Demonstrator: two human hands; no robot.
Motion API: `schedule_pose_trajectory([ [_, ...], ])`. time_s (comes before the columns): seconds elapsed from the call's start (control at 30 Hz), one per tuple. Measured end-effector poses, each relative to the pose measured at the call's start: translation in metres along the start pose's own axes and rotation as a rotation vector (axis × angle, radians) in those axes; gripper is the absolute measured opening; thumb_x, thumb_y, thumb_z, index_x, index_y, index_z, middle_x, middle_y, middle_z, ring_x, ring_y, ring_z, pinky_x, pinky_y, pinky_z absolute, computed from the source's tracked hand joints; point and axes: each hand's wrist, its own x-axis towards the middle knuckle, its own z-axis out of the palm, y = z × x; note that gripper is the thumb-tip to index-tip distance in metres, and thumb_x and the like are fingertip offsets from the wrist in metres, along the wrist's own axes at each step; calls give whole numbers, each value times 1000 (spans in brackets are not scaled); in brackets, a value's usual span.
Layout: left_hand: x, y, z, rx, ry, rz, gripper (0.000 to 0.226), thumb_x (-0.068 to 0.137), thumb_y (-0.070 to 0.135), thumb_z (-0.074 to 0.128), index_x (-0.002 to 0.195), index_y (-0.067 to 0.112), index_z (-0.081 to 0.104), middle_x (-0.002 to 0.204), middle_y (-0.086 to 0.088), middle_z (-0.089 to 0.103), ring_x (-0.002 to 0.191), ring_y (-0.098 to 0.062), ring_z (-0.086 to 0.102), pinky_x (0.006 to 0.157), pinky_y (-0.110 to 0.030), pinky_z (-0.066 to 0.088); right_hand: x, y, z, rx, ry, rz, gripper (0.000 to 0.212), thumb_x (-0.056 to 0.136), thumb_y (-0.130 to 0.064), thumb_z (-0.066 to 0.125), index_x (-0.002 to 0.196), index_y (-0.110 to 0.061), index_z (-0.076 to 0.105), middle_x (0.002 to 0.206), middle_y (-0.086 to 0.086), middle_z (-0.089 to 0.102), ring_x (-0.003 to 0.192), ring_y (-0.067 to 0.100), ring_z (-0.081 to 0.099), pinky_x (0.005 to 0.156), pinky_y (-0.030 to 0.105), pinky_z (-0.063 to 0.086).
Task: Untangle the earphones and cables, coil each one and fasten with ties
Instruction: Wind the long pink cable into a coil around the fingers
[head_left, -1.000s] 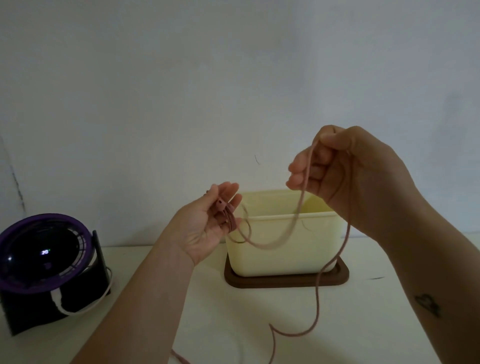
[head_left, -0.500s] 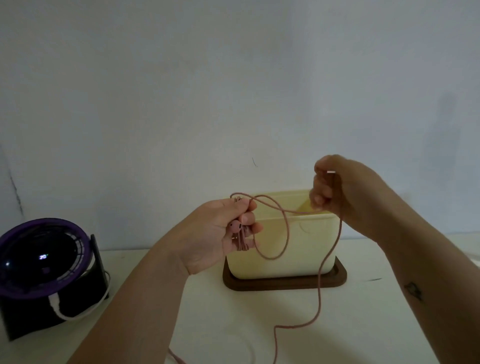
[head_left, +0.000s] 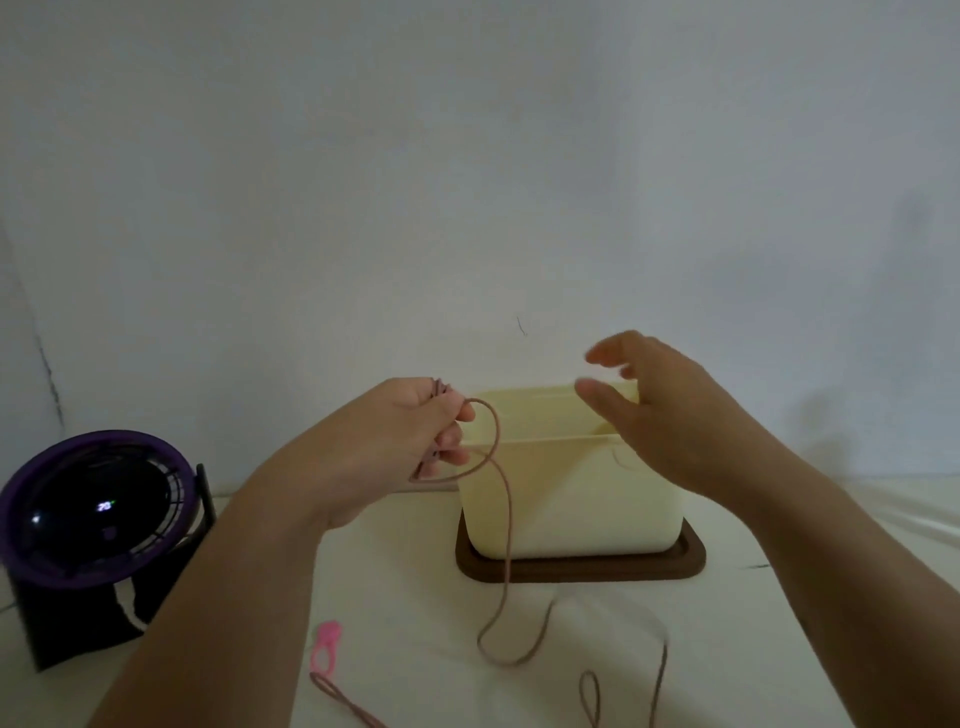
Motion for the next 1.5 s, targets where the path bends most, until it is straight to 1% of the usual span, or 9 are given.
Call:
schedule_pose_trajectory([
  [0.13, -3, 5, 10, 190, 24, 122, 31, 100, 30, 38, 78, 22, 57, 52, 16, 54, 67, -2, 64, 65, -24, 42, -15, -42, 0, 559, -227, -4, 57, 79, -59, 50, 126, -26, 52, 109, -11, 66, 97, 3, 63, 87, 28, 52],
  [0.37, -8, 12, 10, 46, 25, 178, 28, 99, 28, 40, 80, 21, 59, 50, 14, 49, 59, -1, 57, 74, -29, 43, -10, -32, 8, 802, -361, 82, 13, 94, -11, 53, 91, -13, 65, 74, 0, 69, 49, 10, 49, 52, 21, 44],
  [0.53, -18, 19, 5, -525, -509, 123, 28, 92, 28, 48, 76, 18, 67, 56, 5, 44, 62, -13, 57, 90, -46, 51, -1, -12, 0, 420, -102, -10, 28, 99, -25, 42, 88, -19, 67, 63, -6, 67, 50, 6, 54, 57, 20, 46],
  [0.7, -18, 21, 35, -819, -916, 170, 30, 96, 25, 48, 111, 5, 63, 70, 3, 56, 78, -13, 61, 96, -49, 45, -11, -19, 16, 326, -227, -92, 27, 99, -8, 38, 81, -6, 59, 55, -9, 59, 50, -4, 56, 56, 18, 47],
  [0.87, -9, 30, 38, -1163, -404, 164, 33, 92, 24, 45, 107, 3, 64, 76, -1, 68, 81, -16, 69, 82, -44, 56, -22, -27, 34, 91, -388, -134, 25, 100, -24, 40, 95, -15, 63, 64, -10, 51, 61, 8, 55, 64, 24, 47],
  [1.0, 5, 15, 21, -823, 56, 259, 33, 101, 27, 31, 109, 12, 59, 86, 1, 74, 94, -11, 69, 86, -36, 51, -25, -38, 25, 72, -563, -144, 21, 98, -26, 43, 92, -28, 63, 70, -3, 57, 59, 8, 48, 59, 22, 39],
  [1.17, 5, 4, 22, -380, -15, 217, 33, 101, 28, 29, 109, 17, 58, 83, 5, 73, 87, -7, 67, 77, -21, 49, -21, -48, -4, 133, -465, -197, 21, 95, -24, 48, 84, -25, 66, 65, -12, 60, 57, -7, 52, 59, 6, 38],
  [1.37, 4, 5, 28, -437, -95, 198, 35, 102, 18, 28, 119, 7, 57, 81, -2, 66, 77, -29, 45, 81, -41, 40, -23, -51, -24, 209, -434, -165, 27, 94, -27, 46, 73, -27, 62, 68, -11, 62, 65, -4, 55, 61, 11, 40],
  [1.5, 6, 5, 32, -566, -72, 228, 26, 100, 15, 35, 107, 11, 60, 77, 2, 70, 72, -5, 64, 80, -28, 47, -27, -54, -25, 184, -528, -175, 28, 93, -26, 43, 74, -27, 63, 66, -11, 65, 60, -3, 55, 62, 14, 42],
])
